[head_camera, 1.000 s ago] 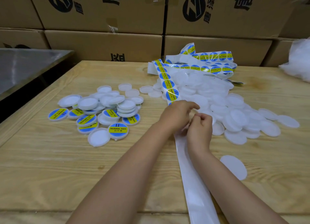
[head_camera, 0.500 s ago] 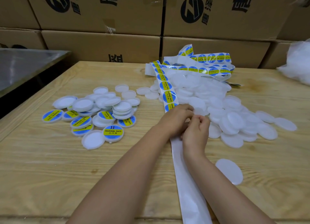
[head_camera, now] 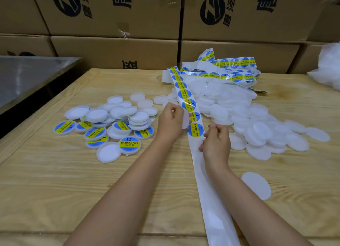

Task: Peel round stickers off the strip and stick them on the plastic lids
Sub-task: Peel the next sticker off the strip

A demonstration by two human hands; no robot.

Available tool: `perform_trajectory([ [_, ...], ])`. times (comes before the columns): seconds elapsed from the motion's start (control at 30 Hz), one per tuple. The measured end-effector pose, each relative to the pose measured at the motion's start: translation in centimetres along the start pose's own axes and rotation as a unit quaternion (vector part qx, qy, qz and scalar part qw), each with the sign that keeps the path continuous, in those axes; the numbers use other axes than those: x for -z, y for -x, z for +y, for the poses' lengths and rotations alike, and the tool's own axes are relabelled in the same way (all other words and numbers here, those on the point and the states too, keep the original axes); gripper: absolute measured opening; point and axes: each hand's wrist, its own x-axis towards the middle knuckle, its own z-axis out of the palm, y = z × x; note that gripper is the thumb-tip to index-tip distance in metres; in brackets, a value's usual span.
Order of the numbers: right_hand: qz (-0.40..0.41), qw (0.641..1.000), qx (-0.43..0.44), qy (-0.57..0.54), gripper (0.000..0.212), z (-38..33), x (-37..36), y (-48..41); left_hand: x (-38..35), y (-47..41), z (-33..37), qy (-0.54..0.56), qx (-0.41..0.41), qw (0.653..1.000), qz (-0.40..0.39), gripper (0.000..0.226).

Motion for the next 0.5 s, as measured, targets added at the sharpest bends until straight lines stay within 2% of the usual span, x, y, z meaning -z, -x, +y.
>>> perform_trajectory([
  [0.1, -0.027, 0.999, 0.0, 0.022, 0.017, 0.0, 0.1, -0.1, 1.7, 0.3, -0.4, 0.001, 0.05, 0.998, -0.024, 0.018],
  [0.2, -0.057, 0.996, 0.003, 0.07, 0.014, 0.0, 0.4, -0.2, 2.7, 0.8, -0.9, -0.017, 0.059, 0.996, -0.064, 0.009],
  [0.33, -0.098, 0.991, -0.027, 0.086, 0.017, -0.1, 0.9, -0.6, 3.2, 0.9, -1.4, -0.141, -0.033, 0.987, -0.066, 0.009],
  [0.4, -0.118, 0.988, -0.039, 0.094, 0.017, 0.0, 1.0, -0.9, 3.1, 1.2, -1.4, -0.179, -0.085, 0.976, -0.091, 0.013],
  [0.5, -0.144, 0.981, -0.065, 0.11, 0.018, -0.1, 1.2, -1.2, 2.7, 1.3, -1.9, -0.264, -0.107, 0.948, -0.142, 0.023],
])
